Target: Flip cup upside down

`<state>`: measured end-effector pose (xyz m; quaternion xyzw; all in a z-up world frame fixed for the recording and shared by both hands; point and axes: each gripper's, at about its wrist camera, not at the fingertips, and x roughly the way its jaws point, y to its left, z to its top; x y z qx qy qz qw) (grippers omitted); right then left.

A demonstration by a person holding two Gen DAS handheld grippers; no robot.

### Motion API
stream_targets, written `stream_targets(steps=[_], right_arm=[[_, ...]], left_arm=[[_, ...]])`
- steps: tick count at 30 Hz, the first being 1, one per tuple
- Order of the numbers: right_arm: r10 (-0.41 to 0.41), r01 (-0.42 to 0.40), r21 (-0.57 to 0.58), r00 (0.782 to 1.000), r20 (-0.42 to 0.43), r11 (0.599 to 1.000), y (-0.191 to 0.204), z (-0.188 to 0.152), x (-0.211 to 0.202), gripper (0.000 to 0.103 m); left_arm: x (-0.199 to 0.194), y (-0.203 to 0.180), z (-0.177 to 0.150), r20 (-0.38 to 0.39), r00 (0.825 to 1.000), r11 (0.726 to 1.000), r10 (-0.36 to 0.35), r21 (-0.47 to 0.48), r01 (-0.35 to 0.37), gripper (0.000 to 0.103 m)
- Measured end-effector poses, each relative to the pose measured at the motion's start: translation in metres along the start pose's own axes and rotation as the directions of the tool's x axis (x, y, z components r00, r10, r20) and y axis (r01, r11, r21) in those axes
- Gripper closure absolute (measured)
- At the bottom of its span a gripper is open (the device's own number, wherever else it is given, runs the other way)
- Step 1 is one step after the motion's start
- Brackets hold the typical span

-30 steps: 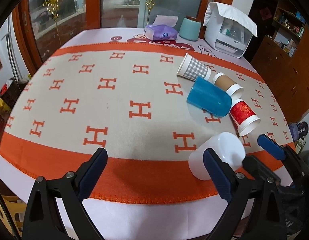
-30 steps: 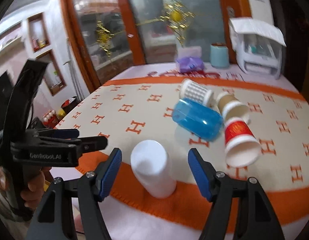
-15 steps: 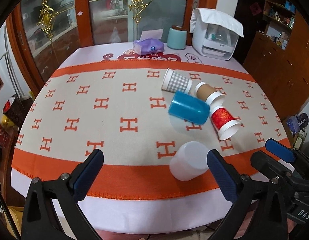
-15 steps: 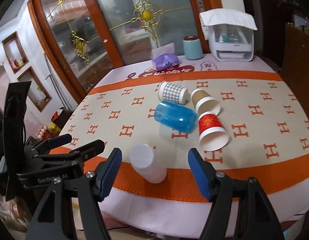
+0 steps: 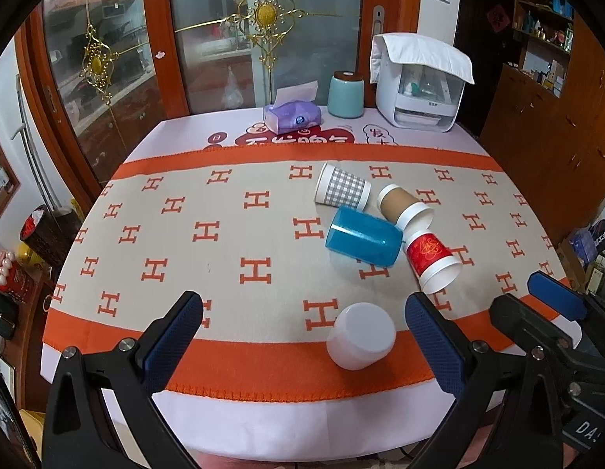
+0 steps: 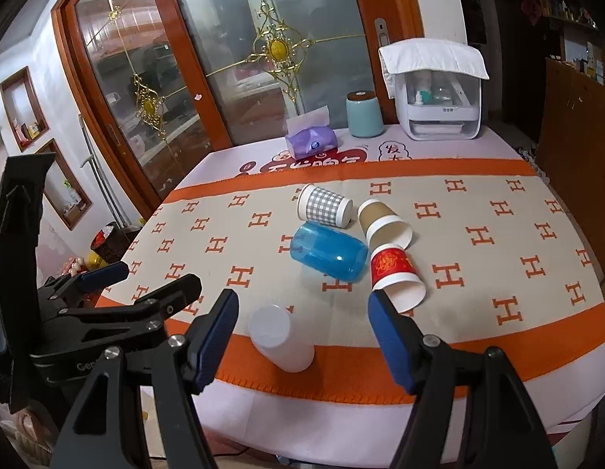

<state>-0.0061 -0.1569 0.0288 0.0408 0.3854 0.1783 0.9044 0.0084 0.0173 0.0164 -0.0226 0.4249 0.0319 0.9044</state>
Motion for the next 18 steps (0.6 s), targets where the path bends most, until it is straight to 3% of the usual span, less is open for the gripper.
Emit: stream_targets(steps=[18], right_arm=[[-0.025, 0.025, -0.015, 1.000, 0.008, 1.000, 0.0044, 0.0044, -0.0007, 0.034]], left_arm=[[-0.0040, 0.0011, 0.0029, 0.009, 0.999, 0.999, 0.041, -0.031, -0.041, 0.001]])
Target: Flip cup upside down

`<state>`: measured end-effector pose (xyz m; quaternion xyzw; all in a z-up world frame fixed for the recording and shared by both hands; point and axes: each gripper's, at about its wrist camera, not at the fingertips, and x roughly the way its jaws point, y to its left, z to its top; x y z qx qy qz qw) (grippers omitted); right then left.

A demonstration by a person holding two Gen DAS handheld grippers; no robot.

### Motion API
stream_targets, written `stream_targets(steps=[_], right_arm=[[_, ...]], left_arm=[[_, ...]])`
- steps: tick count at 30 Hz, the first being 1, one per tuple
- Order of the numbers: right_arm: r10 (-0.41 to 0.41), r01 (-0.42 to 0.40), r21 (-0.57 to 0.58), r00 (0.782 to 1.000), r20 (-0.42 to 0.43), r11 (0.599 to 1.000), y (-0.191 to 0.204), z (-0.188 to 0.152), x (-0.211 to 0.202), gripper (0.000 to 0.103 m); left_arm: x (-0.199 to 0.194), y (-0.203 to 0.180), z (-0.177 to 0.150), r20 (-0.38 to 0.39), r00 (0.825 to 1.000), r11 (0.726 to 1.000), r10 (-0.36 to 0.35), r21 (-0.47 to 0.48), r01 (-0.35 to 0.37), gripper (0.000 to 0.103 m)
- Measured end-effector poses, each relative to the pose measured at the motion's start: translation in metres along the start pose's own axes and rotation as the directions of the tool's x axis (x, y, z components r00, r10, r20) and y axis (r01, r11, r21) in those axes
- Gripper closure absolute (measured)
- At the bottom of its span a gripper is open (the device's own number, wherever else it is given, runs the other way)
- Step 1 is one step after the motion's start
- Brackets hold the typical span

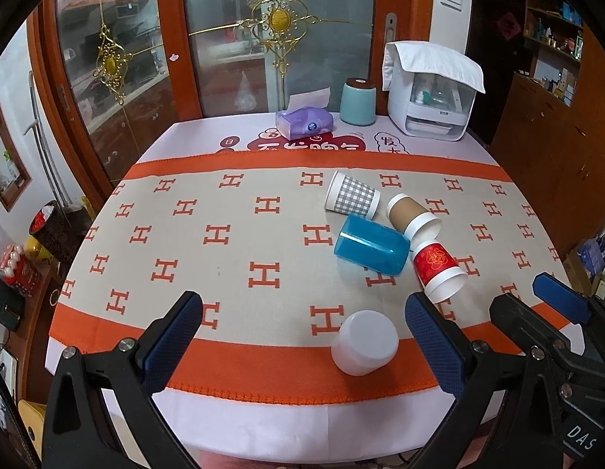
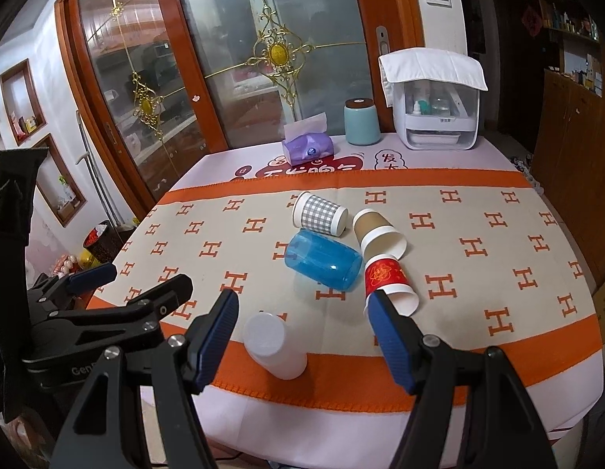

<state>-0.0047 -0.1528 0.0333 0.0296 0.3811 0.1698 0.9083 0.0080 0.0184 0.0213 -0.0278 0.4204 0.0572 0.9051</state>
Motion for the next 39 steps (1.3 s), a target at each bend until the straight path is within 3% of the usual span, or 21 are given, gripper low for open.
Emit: stream_targets(steps=[39], right_arm=[[0.010, -0.010, 0.015, 1.000, -0.018, 1.000, 0.0000, -0.0082, 0.0046, 0.034]], left_arm=[[0.0016, 0.0007, -0.0068, -0.024, 1.000, 1.000, 0.019, -0.011, -0.019, 0.001]])
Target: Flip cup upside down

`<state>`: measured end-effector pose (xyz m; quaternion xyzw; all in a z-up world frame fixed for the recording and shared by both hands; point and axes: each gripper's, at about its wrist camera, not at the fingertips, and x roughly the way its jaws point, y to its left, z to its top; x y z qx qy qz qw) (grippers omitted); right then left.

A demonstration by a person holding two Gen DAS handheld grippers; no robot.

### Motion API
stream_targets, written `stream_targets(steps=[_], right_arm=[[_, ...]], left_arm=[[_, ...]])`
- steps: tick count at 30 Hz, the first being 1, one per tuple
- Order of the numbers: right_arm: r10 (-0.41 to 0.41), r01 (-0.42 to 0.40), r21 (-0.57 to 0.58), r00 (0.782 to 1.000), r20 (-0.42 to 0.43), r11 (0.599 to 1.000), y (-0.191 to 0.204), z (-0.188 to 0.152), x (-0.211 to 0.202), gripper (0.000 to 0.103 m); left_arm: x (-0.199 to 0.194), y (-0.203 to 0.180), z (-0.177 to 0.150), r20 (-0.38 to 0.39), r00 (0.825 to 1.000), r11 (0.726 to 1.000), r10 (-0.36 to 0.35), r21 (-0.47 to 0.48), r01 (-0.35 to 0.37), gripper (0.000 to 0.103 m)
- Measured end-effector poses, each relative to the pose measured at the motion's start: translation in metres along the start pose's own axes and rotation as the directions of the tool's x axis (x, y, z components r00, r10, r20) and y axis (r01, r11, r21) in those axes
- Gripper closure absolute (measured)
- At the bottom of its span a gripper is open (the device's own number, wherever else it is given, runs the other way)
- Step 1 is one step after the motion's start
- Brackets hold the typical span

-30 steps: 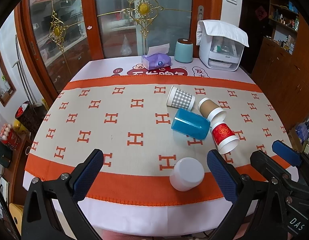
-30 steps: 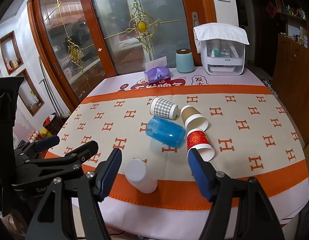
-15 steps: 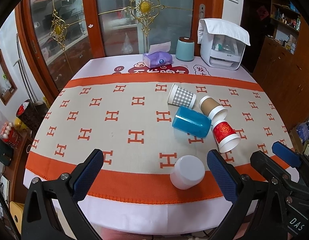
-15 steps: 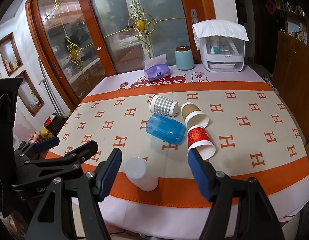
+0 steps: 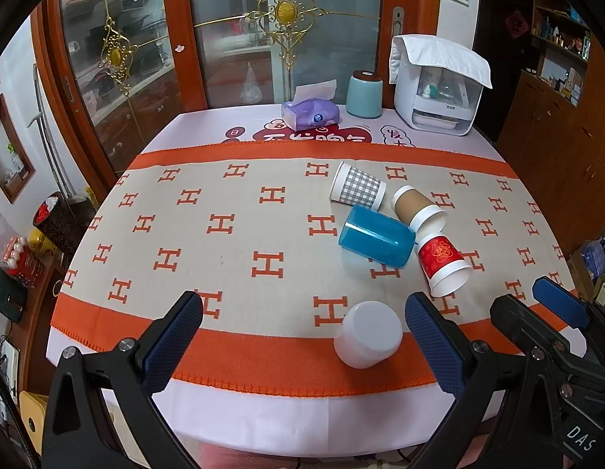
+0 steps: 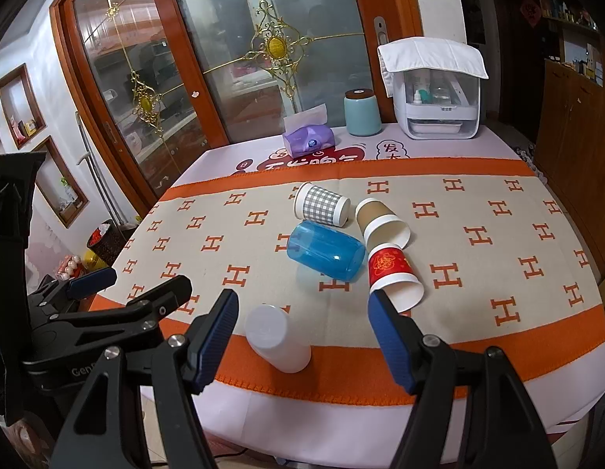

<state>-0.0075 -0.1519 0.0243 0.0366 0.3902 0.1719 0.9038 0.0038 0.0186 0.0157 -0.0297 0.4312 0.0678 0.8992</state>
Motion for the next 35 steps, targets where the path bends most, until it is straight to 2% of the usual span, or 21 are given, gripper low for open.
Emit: stream_targets(steps=[35], right_arm=[[-0.001, 0.001, 0.003, 1.000, -0.008, 1.000, 0.0017, -0.0020, 0.0022, 0.034]], left_arm=[[0.0032, 0.0022, 0.0014, -0.023, 1.000, 1.000, -0.012, -0.013, 0.012, 0.001]])
